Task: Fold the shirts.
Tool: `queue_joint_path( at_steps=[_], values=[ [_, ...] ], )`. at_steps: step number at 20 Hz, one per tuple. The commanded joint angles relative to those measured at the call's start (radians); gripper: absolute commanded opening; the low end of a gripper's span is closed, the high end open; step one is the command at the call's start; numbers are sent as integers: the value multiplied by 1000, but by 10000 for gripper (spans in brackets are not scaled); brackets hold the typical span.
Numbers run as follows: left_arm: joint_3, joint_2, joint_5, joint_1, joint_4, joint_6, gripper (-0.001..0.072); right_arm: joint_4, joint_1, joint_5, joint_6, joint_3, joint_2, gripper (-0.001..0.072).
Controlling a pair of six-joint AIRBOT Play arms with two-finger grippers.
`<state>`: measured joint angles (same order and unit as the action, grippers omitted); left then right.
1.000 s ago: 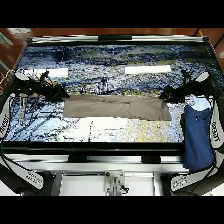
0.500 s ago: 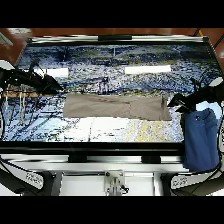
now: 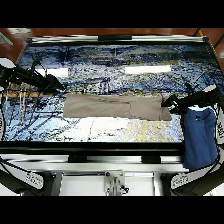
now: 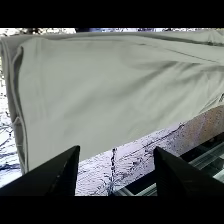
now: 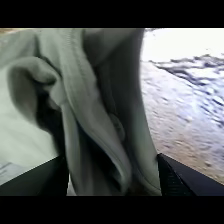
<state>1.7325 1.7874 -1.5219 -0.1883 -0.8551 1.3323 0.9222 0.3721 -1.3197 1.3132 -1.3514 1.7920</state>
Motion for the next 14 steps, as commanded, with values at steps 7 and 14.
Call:
queue_joint_path(
  at_steps=[7, 14],
  values=[
    [1, -1, 3, 19, 72, 1, 523, -53, -18, -30, 29, -12, 56, 65],
    [0, 1, 119, 231, 79, 1, 49, -46, -18, -198, 100, -176, -146, 65]
  ],
)
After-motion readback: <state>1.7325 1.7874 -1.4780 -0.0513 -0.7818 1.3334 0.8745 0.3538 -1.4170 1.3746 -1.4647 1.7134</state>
